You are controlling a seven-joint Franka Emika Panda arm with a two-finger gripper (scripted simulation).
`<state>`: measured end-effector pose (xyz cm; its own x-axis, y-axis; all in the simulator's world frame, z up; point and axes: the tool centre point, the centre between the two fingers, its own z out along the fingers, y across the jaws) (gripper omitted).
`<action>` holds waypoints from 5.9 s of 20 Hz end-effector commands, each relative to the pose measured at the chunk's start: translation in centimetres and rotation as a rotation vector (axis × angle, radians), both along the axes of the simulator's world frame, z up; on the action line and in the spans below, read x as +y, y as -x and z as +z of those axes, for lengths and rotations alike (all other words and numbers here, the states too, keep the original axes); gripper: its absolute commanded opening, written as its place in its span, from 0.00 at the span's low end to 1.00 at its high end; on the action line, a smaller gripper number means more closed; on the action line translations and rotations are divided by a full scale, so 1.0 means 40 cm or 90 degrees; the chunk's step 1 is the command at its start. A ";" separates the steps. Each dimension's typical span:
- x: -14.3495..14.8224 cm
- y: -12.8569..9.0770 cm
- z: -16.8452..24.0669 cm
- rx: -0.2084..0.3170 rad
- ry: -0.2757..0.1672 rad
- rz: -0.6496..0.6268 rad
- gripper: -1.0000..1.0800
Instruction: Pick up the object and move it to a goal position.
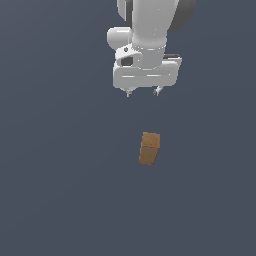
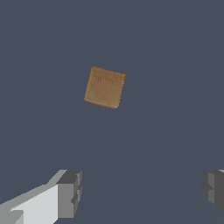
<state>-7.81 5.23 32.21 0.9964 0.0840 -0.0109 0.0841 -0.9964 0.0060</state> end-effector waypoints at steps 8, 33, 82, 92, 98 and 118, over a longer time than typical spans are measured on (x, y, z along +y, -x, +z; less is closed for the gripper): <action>0.054 0.002 -0.026 0.014 -0.004 0.022 0.96; 0.074 -0.056 -0.089 0.013 -0.004 0.208 0.96; 0.102 -0.228 -0.323 -0.002 -0.008 0.838 0.96; 0.102 -0.225 -0.418 -0.003 -0.008 0.840 0.96; 0.102 -0.228 -0.448 -0.003 -0.008 0.841 0.96; 0.127 -0.236 -0.400 -0.003 -0.008 0.841 0.00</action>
